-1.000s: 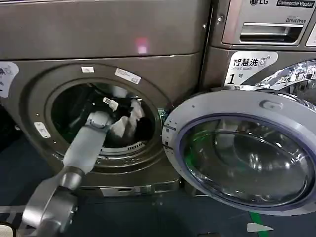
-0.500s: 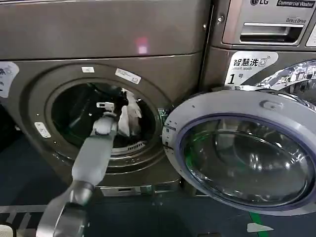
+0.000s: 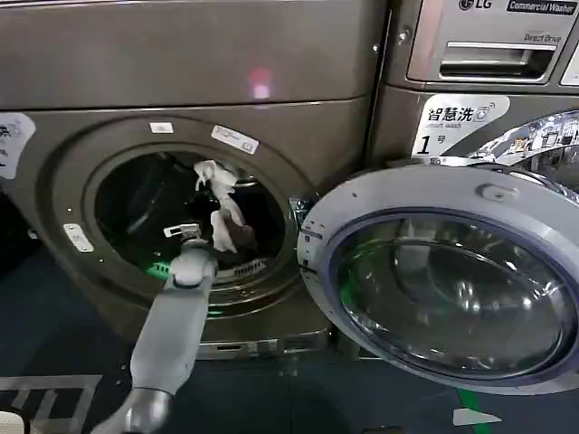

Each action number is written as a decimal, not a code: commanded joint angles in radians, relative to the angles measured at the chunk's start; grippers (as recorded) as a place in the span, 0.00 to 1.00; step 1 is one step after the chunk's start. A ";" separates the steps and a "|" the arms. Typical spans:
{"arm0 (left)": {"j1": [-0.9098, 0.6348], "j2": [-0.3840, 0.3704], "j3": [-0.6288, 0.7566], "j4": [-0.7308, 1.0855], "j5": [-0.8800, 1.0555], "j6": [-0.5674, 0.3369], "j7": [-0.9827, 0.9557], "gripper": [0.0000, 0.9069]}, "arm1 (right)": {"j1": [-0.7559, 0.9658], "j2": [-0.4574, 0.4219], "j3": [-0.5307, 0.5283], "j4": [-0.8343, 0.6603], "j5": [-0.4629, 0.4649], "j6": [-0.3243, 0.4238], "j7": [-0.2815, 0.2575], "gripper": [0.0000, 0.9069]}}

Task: Grasp the clothes from the dryer.

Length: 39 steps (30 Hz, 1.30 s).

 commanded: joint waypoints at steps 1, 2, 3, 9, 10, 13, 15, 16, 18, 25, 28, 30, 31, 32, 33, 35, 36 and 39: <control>0.041 -0.008 -0.005 -0.046 0.011 -0.027 -0.036 0.00 | -0.008 -0.005 0.011 -0.004 0.017 0.002 0.014 1.00; 0.040 -0.010 -0.005 -0.044 0.012 -0.028 -0.036 0.00 | -0.010 -0.005 0.014 -0.003 0.018 0.003 0.014 1.00; 0.036 -0.013 -0.007 -0.041 0.012 -0.027 -0.037 0.00 | -0.014 -0.006 0.018 -0.002 0.020 0.004 0.015 1.00; 0.040 -0.019 -0.011 -0.045 0.015 -0.025 -0.036 0.00 | -0.023 -0.009 0.032 -0.002 0.026 0.007 0.019 1.00; 0.039 -0.019 -0.011 -0.045 0.015 -0.024 -0.035 0.00 | -0.023 -0.008 0.033 -0.001 0.027 0.007 0.019 1.00; 0.031 -0.019 -0.010 -0.039 0.016 -0.024 -0.033 0.00 | -0.024 -0.004 0.033 0.002 0.028 0.008 0.020 1.00; 0.025 -0.020 -0.010 -0.035 0.018 -0.025 -0.031 0.00 | -0.026 -0.003 0.034 0.005 0.034 0.006 0.018 1.00; 0.023 -0.022 -0.010 -0.033 0.017 -0.026 -0.030 0.00 | -0.027 -0.002 0.036 0.008 0.029 0.002 0.015 1.00; 0.022 -0.024 -0.010 -0.032 0.018 -0.027 -0.029 0.00 | -0.029 0.000 0.042 0.015 0.016 -0.011 0.019 1.00; 0.018 -0.029 -0.009 -0.021 0.022 -0.031 -0.026 0.00 | -0.033 -0.002 0.043 0.004 0.036 0.000 0.035 1.00; 0.013 -0.032 -0.008 -0.017 0.024 -0.031 -0.027 0.00 | -0.035 0.000 0.046 0.002 0.036 0.002 0.032 1.00; 0.010 -0.032 -0.007 -0.017 0.023 -0.031 -0.026 0.00 | -0.035 0.001 0.046 0.002 0.036 0.003 0.031 1.00; 0.010 -0.032 -0.007 -0.018 0.023 -0.030 -0.026 0.00 | -0.035 0.000 0.046 0.001 0.036 0.003 0.030 1.00; 0.011 -0.032 -0.007 -0.018 0.023 -0.030 -0.026 0.00 | -0.035 0.000 0.046 0.001 0.036 0.003 0.030 1.00; 0.012 -0.031 -0.007 -0.019 0.023 -0.030 -0.026 0.00 | -0.035 -0.001 0.045 0.000 0.036 0.003 0.030 1.00; 0.013 -0.030 -0.009 -0.018 0.023 -0.031 -0.027 0.00 | -0.034 -0.003 0.044 -0.001 0.035 0.003 0.030 1.00; 0.014 -0.029 -0.009 -0.019 0.023 -0.031 -0.026 0.00 | -0.033 -0.004 0.043 -0.002 0.035 0.003 0.030 1.00; 0.016 -0.028 -0.009 -0.020 0.023 -0.031 -0.026 0.00 | -0.030 -0.004 0.042 0.001 0.031 0.002 0.018 1.00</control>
